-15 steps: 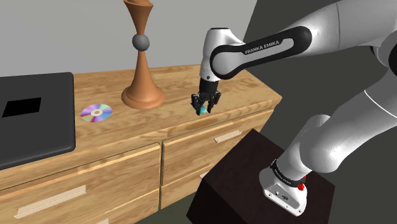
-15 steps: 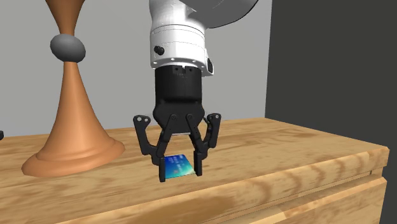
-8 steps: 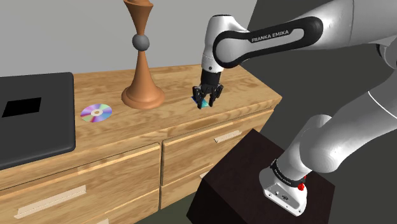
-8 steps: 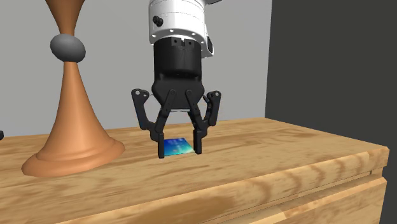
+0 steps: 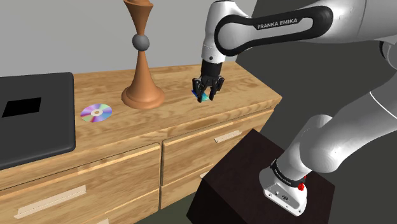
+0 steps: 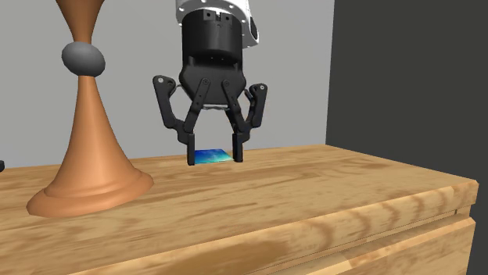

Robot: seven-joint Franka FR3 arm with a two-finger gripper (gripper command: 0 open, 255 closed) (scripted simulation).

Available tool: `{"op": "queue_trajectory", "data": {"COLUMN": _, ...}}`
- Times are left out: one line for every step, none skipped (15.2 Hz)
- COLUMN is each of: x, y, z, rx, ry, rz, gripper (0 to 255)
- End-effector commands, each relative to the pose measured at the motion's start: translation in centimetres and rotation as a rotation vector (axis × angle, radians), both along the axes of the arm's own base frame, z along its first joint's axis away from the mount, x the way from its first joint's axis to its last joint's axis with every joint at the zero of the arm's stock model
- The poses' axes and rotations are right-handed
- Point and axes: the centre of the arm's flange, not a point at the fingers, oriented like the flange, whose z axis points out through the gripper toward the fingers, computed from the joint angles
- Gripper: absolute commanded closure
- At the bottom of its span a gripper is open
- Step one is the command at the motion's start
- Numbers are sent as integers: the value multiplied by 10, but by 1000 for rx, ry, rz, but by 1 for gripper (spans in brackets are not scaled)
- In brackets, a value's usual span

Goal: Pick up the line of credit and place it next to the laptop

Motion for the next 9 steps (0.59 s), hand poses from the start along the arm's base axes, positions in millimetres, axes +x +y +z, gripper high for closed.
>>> {"op": "queue_trajectory", "data": {"x": 11, "y": 16, "z": 4, "rx": 0, "ry": 1, "rz": 0, "gripper": 255}}
{"op": "queue_trajectory", "data": {"x": 19, "y": 27, "z": 4, "rx": 0, "ry": 1, "rz": 0, "gripper": 255}}
{"op": "queue_trajectory", "data": {"x": 26, "y": 38, "z": 5, "rx": 0, "ry": 1, "rz": 0, "gripper": 255}}
{"op": "queue_trajectory", "data": {"x": 34, "y": 48, "z": 5, "rx": 0, "ry": 1, "rz": 0, "gripper": 255}}
{"op": "queue_trajectory", "data": {"x": 41, "y": 59, "z": 5, "rx": 0, "ry": 1, "rz": 0, "gripper": 255}}
{"op": "queue_trajectory", "data": {"x": 49, "y": 70, "z": 5, "rx": 0, "ry": 1, "rz": 0, "gripper": 255}}
{"op": "queue_trajectory", "data": {"x": 57, "y": 81, "z": 5, "rx": 0, "ry": 1, "rz": 0, "gripper": 255}}
{"op": "queue_trajectory", "data": {"x": 64, "y": 92, "z": 5, "rx": 0, "ry": 1, "rz": 0, "gripper": 255}}
{"op": "queue_trajectory", "data": {"x": 72, "y": 102, "z": 5, "rx": 0, "ry": 1, "rz": 0, "gripper": 255}}
